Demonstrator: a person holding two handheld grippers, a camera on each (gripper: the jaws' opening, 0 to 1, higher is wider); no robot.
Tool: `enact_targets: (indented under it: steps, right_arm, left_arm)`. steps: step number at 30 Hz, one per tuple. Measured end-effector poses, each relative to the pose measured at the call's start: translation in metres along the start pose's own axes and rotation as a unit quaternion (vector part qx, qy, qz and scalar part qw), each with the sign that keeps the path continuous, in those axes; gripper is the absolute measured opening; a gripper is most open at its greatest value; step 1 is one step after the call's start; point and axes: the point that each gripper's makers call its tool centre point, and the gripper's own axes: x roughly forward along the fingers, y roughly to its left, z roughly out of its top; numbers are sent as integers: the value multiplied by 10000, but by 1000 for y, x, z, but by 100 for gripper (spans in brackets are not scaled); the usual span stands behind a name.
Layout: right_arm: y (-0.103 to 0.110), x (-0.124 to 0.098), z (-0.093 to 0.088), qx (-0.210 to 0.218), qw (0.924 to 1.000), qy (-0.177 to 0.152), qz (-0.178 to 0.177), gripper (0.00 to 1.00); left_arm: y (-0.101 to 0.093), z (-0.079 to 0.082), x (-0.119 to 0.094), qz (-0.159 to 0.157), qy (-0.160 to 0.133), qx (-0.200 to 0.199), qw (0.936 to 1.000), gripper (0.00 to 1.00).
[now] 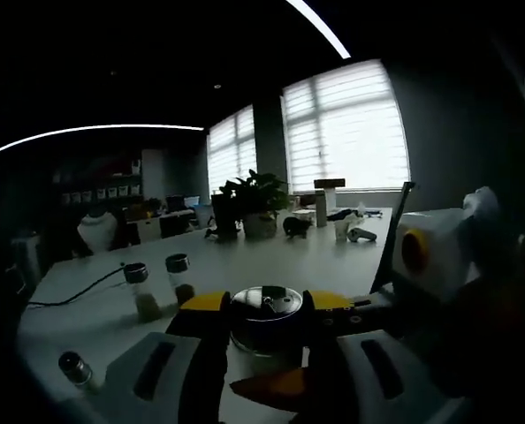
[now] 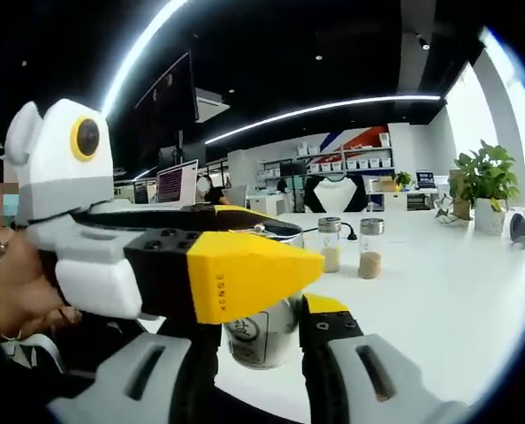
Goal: Rotate the seasoning bottle until the label or dispensing opening points toward the visible target arrow and the bottle remains upright within the marked orientation range
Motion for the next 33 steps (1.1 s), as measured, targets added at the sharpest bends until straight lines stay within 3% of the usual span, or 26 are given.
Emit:
enact_targets:
  steps: [3, 8, 12, 15, 22, 24, 26, 30, 33]
  right_arm:
    - [4, -1, 1, 13, 9999, 20, 121, 32]
    - [9, -1, 3, -39, 9994, 74, 339, 33]
    - [12, -1, 3, -160, 9989, 125, 416, 34]
    - [16, 0, 2, -295, 9985, 191, 409, 33]
    - [8, -1, 5, -553, 9983, 166, 69, 32]
    - [6, 0, 1, -326, 9991, 283, 24, 32]
    - [5, 0, 0, -401, 9988, 267, -12, 32]
    - [3, -1, -3, -404, 9987, 301, -106, 32]
    - [3, -1, -4, -408, 9986, 309, -113, 32]
  left_arm:
    - [-2, 2, -3, -360, -59, 60, 9993, 34]
    - [-2, 6, -8, -738, -173, -169, 9970, 34]
    - [-3, 7, -11, -970, -185, -174, 9950, 34]
    - [-4, 6, -11, -957, -161, -216, 9951, 35]
    - [0, 9, -9, -493, -229, -325, 9980, 35]
    - [3, 5, -7, -178, -132, -408, 9989, 35]
    - [4, 4, -4, 122, -149, -514, 9985, 35]
    - [1, 1, -1, 352, -30, -402, 9986, 35]
    - [4, -1, -1, 747, -33, -481, 9960, 36]
